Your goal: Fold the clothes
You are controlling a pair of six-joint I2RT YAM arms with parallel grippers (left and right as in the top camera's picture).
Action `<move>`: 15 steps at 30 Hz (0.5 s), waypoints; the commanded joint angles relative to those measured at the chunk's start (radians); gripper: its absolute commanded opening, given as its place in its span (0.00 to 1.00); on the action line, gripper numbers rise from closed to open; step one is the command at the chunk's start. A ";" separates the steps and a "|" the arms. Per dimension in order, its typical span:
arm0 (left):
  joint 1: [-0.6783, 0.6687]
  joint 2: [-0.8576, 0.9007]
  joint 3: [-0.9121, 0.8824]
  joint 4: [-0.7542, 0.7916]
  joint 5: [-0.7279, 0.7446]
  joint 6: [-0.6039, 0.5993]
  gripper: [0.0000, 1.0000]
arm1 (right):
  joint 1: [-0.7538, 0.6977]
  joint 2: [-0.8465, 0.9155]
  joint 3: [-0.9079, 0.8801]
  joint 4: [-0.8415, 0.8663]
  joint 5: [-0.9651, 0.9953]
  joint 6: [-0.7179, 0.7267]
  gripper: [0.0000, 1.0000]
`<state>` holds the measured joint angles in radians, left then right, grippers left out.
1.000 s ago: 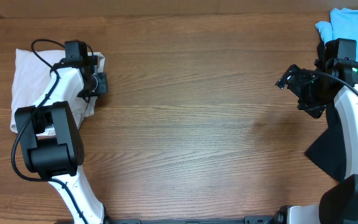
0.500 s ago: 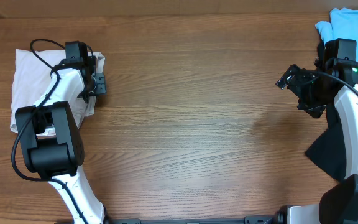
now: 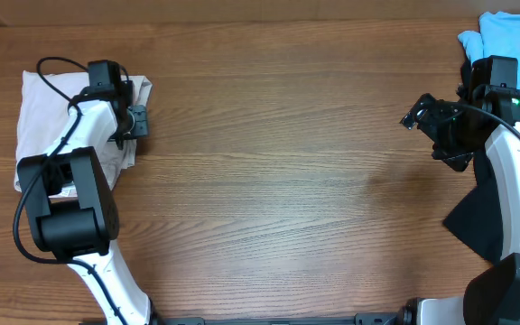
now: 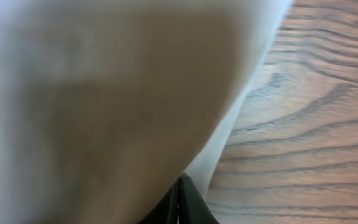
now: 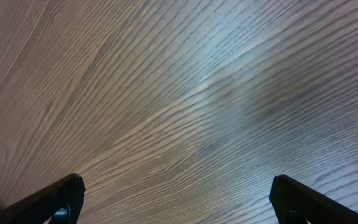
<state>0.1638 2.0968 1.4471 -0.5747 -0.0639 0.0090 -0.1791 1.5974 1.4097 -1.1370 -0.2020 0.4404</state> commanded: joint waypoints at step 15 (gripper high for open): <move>0.033 0.006 0.013 0.024 -0.003 0.036 0.04 | -0.002 -0.002 0.007 0.006 0.008 -0.003 1.00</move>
<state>0.1963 2.0968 1.4460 -0.5396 -0.0643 0.0299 -0.1787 1.5974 1.4097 -1.1362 -0.2020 0.4400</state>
